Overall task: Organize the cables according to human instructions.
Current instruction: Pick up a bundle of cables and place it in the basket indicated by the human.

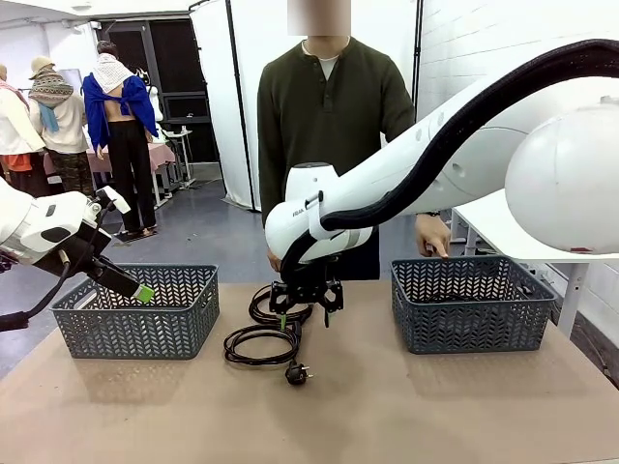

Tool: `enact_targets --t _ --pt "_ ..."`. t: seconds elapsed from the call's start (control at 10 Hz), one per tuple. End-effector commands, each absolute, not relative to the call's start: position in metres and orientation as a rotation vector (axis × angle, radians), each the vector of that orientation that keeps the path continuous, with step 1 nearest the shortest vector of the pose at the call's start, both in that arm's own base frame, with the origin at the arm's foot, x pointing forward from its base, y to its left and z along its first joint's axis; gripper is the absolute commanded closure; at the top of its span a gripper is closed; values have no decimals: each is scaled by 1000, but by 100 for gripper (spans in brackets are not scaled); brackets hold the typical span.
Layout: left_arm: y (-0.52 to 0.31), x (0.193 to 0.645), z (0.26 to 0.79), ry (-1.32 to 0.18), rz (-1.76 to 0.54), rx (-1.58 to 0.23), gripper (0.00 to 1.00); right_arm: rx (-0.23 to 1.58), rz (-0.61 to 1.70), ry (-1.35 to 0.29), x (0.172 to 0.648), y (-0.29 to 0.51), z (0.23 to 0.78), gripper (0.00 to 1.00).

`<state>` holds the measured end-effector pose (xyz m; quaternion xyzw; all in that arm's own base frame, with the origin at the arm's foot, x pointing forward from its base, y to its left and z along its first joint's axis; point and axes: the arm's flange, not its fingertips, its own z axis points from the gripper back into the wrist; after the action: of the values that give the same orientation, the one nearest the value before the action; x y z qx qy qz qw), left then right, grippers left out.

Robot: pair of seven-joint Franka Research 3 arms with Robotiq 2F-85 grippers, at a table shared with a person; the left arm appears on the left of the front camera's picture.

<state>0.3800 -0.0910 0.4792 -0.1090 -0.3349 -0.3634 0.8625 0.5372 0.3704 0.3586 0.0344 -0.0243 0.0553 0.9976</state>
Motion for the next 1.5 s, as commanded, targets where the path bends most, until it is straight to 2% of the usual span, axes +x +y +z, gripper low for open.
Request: enact_targets --t 0.0,1.4 --pt "-90 381 478 -700 -747 -243 0 19 78 -89 540 379 348 0" --pt "-90 381 478 -700 -747 -243 0 -66 37 -45 552 385 307 0"
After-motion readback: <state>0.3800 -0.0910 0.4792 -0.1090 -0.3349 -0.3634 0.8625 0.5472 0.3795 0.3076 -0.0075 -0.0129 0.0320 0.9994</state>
